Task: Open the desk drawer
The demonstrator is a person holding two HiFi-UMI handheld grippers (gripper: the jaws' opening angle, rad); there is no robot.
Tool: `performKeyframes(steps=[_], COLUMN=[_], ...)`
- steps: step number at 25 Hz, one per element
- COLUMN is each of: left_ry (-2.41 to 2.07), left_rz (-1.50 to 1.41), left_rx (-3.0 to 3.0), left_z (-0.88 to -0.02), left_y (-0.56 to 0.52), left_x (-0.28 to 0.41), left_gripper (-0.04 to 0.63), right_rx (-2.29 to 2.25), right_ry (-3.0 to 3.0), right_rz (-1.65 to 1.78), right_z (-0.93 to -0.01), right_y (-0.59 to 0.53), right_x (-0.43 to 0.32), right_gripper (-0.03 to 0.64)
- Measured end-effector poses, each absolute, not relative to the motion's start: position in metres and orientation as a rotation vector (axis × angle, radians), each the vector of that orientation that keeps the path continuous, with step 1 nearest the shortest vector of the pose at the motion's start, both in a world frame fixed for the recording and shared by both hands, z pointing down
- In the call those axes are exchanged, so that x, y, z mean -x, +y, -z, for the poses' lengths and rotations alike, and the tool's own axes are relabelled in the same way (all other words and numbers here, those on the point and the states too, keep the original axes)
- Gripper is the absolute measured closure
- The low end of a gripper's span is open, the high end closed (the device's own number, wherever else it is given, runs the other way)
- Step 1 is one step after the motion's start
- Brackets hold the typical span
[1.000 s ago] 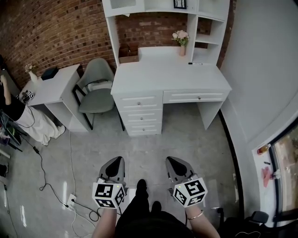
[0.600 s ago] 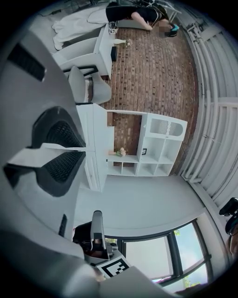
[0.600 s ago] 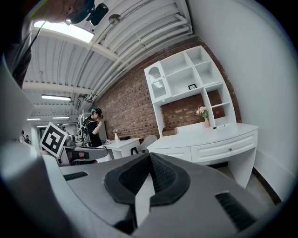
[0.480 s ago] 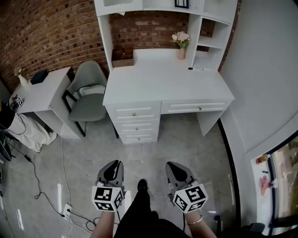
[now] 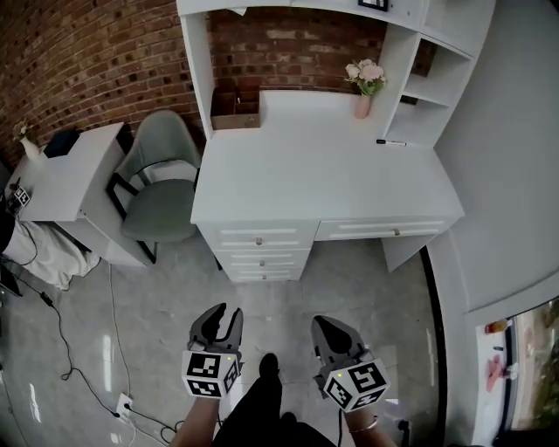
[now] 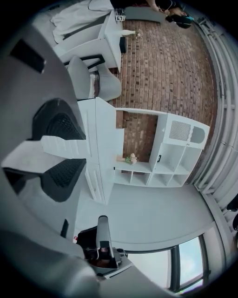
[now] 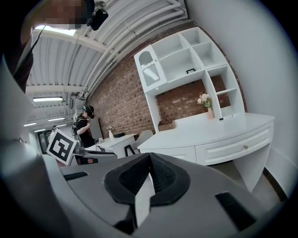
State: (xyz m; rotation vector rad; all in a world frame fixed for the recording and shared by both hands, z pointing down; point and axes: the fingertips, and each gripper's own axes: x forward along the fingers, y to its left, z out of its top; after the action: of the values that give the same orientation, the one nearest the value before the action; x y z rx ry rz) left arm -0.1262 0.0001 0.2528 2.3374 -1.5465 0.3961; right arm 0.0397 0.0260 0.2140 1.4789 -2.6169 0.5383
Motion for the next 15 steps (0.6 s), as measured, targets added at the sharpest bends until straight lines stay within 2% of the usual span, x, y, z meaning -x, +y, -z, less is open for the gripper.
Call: performKeyframes(steps=[15], left_ry=[-1.494], left_rz=[-0.5], left_rx=[-2.255], left_z=[-0.357], left_y=[-0.12], left_x=[0.12], left_gripper=[0.459], right_rx=[-1.406], right_ry=[-2.545], right_rz=[-0.662], right_z=[-0.29], right_y=[-0.074], right_x=[-0.013], right_gripper=[0.612])
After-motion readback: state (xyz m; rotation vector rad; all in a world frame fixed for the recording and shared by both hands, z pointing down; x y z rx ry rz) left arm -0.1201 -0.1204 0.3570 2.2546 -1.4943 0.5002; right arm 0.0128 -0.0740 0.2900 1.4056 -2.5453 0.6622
